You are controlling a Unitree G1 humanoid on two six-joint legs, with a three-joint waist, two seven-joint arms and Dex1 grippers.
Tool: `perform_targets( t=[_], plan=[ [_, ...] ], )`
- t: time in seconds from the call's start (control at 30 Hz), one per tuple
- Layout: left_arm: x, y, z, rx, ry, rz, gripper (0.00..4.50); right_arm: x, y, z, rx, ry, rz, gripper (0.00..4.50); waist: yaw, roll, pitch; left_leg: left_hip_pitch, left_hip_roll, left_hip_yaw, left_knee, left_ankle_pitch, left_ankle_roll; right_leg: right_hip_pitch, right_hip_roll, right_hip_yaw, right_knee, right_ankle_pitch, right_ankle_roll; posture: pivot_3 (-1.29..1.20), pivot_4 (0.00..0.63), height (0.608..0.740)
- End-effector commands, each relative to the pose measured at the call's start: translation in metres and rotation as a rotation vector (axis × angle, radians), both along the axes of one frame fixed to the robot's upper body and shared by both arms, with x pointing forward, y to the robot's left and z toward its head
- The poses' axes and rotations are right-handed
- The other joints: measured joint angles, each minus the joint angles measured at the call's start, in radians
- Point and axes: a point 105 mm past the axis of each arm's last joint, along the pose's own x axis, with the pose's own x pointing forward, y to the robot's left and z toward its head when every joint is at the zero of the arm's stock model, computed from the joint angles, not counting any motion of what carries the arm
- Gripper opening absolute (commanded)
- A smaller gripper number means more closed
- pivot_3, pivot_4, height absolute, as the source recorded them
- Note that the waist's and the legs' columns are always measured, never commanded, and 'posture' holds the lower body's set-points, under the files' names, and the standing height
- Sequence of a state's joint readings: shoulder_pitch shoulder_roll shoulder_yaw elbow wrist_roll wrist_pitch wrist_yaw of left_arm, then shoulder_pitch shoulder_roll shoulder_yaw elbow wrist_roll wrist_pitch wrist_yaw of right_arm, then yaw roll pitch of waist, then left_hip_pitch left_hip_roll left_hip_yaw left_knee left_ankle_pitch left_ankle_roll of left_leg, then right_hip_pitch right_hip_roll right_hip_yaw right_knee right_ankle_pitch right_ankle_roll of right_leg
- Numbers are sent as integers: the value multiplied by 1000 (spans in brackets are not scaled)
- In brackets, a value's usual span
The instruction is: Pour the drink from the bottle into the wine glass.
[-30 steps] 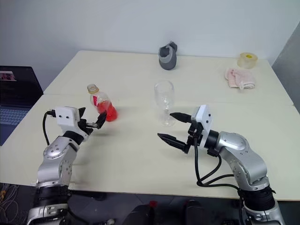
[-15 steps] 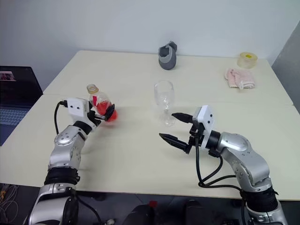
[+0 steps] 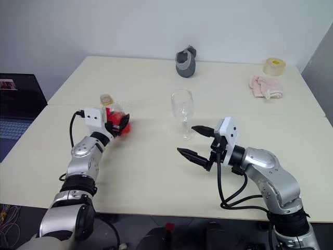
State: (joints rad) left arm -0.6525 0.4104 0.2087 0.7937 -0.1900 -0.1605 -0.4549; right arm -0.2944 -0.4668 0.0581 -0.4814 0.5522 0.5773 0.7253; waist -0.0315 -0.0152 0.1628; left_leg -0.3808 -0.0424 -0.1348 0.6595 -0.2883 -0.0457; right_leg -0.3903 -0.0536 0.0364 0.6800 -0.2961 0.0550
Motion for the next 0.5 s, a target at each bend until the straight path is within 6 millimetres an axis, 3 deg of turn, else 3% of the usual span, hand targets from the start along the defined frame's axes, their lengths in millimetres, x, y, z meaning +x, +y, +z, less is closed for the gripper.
perform_targets(
  t=[0.03,0.23,0.4,0.5],
  plan=[
    [3,1,20,15,-67,-6,1898,-5,0,14,17,-54,8,4500,0,0,0,0,0,0,0,0,0,0,0,0,0,0,0,0,150,740],
    [2,-4,29,28,-89,-26,932,-4,1,14,22,-53,6,4500,0,0,0,0,0,0,0,0,0,0,0,0,0,0,0,0,150,740],
    [0,-19,47,83,-111,-110,918,1,1,19,45,-57,-17,4500,0,-1,0,-1,0,0,0,0,0,0,0,0,0,0,0,0,150,740],
    [2,-37,68,178,-126,-211,917,8,-1,28,69,-68,-42,4500,-1,-1,0,-1,0,0,0,0,0,0,0,0,0,0,0,0,150,740]
  ],
)
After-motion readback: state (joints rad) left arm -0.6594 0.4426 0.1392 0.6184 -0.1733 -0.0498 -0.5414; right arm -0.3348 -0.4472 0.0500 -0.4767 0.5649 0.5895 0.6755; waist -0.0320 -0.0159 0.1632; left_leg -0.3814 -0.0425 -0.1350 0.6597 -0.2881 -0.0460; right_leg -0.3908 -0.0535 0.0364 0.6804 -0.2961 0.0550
